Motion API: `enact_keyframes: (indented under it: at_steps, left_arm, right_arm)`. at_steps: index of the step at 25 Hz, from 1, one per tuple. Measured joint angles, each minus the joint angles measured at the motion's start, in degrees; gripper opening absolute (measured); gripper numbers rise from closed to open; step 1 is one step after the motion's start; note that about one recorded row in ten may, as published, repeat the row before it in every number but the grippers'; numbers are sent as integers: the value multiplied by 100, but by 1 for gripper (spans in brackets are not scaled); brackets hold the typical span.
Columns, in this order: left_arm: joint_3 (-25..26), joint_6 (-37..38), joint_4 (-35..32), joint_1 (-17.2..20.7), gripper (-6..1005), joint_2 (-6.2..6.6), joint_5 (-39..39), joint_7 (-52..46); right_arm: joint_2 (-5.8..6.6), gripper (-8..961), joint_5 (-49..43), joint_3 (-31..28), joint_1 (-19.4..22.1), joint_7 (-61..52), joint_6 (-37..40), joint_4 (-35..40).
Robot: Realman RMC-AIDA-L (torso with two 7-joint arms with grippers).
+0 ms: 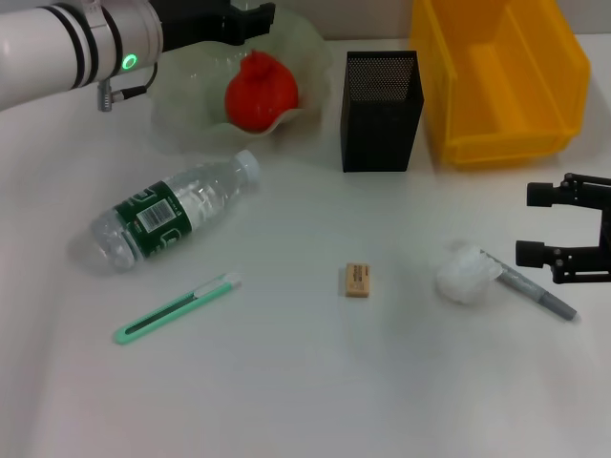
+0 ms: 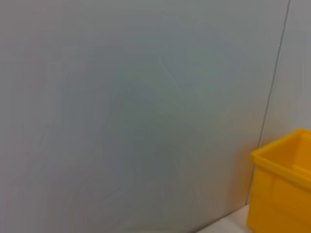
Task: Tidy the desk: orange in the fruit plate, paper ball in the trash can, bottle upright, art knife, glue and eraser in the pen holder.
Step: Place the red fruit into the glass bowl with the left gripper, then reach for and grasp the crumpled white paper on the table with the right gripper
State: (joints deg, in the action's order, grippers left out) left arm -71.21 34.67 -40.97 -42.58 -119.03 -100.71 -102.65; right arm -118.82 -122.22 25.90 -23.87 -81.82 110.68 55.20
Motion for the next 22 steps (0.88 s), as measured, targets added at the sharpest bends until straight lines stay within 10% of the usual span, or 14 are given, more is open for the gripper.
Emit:
enact_keyframes:
  at_steps: [6,9,17,22]
  left_arm:
    - [127,756,-281,281,702,54,108,128]
    - [415,2739,-1192,1099,779,81,434,684]
    - [1459,5919,-1567,2193,859,120,923,1289]
    - [1710,6386,-1538,2377,859,140,889,1415]
  right_arm:
    - [-24,821,5,20,-129,-432,-11,269]
    - [-28,821,6,215,-273,-1001,-9,603]
    - [-56,820,-399,1785,-713,-3020,-238,1891]
    - [-30,819,-1471,2755,-1356,-4133,-264,2361]
